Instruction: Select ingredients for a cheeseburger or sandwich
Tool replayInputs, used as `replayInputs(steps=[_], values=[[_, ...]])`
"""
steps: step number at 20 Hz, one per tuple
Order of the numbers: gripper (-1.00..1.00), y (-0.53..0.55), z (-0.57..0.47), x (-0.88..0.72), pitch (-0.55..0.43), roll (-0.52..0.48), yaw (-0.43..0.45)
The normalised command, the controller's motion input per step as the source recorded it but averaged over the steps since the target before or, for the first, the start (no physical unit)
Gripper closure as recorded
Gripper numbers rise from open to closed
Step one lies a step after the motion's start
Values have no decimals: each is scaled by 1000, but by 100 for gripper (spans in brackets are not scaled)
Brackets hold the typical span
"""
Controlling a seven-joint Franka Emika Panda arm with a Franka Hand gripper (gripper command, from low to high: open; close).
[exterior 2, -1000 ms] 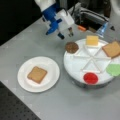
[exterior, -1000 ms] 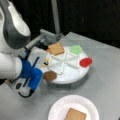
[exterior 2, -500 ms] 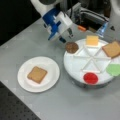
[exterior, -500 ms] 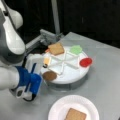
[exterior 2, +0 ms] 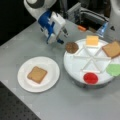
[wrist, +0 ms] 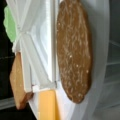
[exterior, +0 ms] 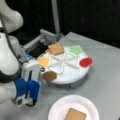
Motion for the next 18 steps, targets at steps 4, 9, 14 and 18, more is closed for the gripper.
replayInputs(steps=[4,9,14,18], values=[[-100,-127,-100,333,-62,330,159],[-100,-22,-90,278,-69,278,113],[-100,-15,-92,203,-58,264,59],[-100,-32,-92,139,-46,262,7]])
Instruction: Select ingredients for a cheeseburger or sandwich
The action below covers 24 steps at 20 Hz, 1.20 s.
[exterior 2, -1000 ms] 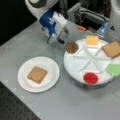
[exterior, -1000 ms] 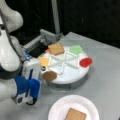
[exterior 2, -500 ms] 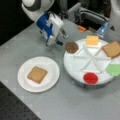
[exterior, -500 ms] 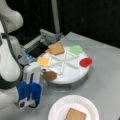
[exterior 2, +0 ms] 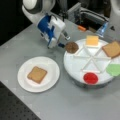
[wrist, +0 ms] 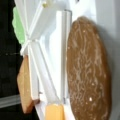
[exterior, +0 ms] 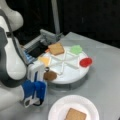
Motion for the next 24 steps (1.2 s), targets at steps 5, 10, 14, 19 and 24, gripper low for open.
replayInputs(steps=[5,10,14,19,24], values=[[-100,-30,-70,73,-36,260,-16],[-100,-15,-56,17,-24,240,-34],[-100,-4,-35,-19,-31,214,-48],[-100,-4,-49,-26,-49,181,-54],[-100,10,-45,-36,-45,157,-57]])
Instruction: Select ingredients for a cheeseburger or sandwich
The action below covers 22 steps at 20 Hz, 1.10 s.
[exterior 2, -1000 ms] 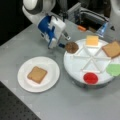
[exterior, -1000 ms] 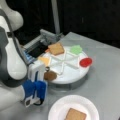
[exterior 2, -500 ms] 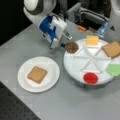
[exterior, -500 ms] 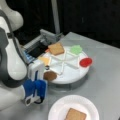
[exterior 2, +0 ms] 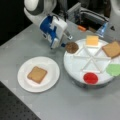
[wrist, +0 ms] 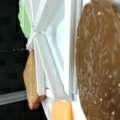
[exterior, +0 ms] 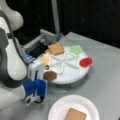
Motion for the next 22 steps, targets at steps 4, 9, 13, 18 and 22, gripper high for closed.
replayInputs(steps=[4,9,13,18,22], values=[[-100,7,-44,-40,-56,139,-52],[100,-8,-24,-52,-55,126,-46],[100,3,-18,-56,-58,119,-47],[100,23,-14,-38,-59,116,-50],[100,35,-11,-9,-58,112,-51]])
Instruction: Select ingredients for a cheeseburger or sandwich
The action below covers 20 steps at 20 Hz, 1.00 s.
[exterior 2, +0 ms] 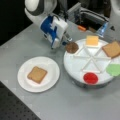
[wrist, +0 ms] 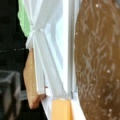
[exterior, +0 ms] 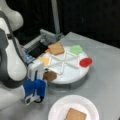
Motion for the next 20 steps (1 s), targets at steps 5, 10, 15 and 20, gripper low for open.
replayInputs(steps=[5,10,15,20], values=[[100,34,1,-2,-49,104,-49],[100,25,34,-8,-32,99,-46],[100,-17,132,-24,11,95,-24],[100,-121,238,0,84,47,26]])
